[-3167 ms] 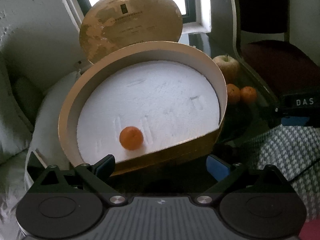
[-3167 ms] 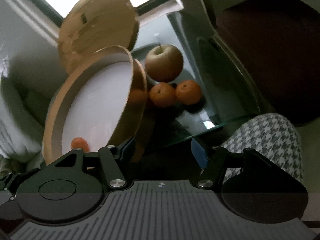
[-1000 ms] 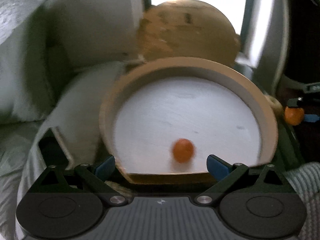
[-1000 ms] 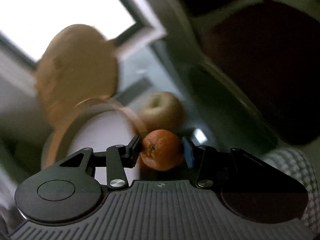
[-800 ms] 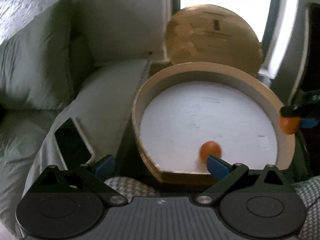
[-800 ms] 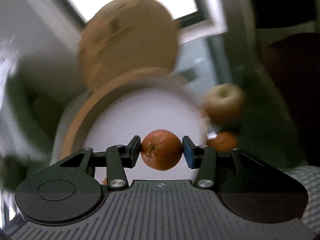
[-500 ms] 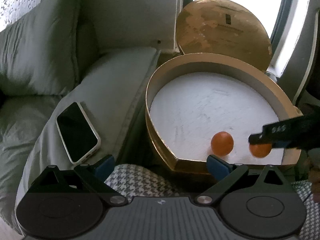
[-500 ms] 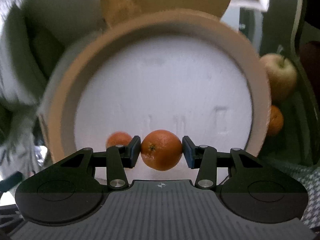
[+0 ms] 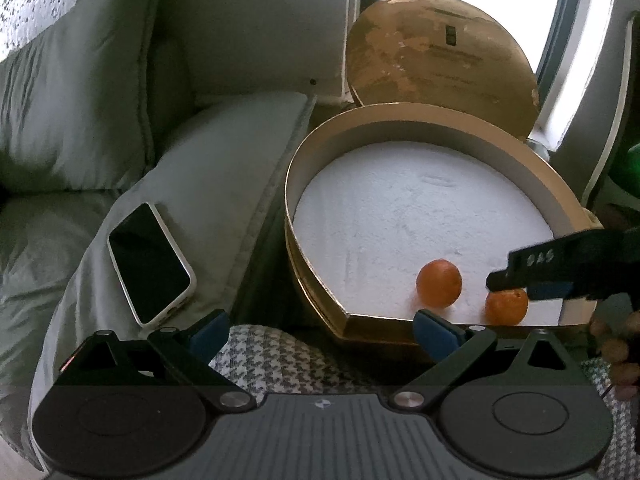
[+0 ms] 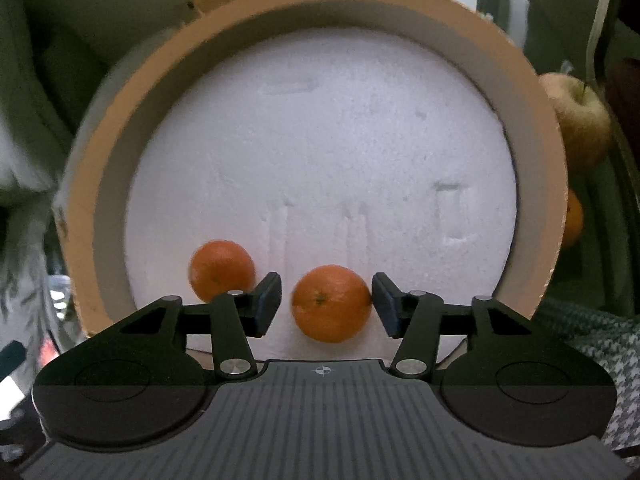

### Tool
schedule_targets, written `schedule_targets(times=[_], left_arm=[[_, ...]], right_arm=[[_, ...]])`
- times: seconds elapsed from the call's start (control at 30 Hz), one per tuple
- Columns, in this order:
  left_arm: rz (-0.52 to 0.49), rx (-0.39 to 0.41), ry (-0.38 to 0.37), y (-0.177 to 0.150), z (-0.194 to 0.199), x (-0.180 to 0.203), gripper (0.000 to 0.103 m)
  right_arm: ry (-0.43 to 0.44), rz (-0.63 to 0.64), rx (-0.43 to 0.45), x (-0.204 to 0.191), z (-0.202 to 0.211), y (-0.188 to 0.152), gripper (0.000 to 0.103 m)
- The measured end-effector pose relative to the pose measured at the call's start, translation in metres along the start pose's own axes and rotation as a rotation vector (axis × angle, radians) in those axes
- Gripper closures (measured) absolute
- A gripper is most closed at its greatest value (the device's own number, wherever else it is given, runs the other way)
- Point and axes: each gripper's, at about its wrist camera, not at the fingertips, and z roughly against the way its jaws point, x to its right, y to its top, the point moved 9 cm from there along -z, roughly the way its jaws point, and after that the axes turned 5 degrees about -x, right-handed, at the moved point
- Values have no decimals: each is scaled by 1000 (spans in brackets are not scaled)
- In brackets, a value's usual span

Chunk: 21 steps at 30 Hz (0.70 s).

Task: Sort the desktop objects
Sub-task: 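Place the second mandarin in the box beside the first, open right tool, then move the right tool back to the last mandarin by the apple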

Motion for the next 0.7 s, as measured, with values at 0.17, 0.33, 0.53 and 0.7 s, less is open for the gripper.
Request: schedule_targets(times=[0.17,0.33,0.53,0.7], left_arm=[[-33,12,4,-2,10,11,4],[-85,16,11,-7,20,24,4],[-181,25,-4,-10,32,52,4],[-258,39,-28,-13,40,76,3]], right_arm=[[35,-18,65,6,32,2,42],[102,-59,124,15,70,-12,42],[146,-71,186,21,108,-41,40],[161,-108,191,39,121,-67,36]])
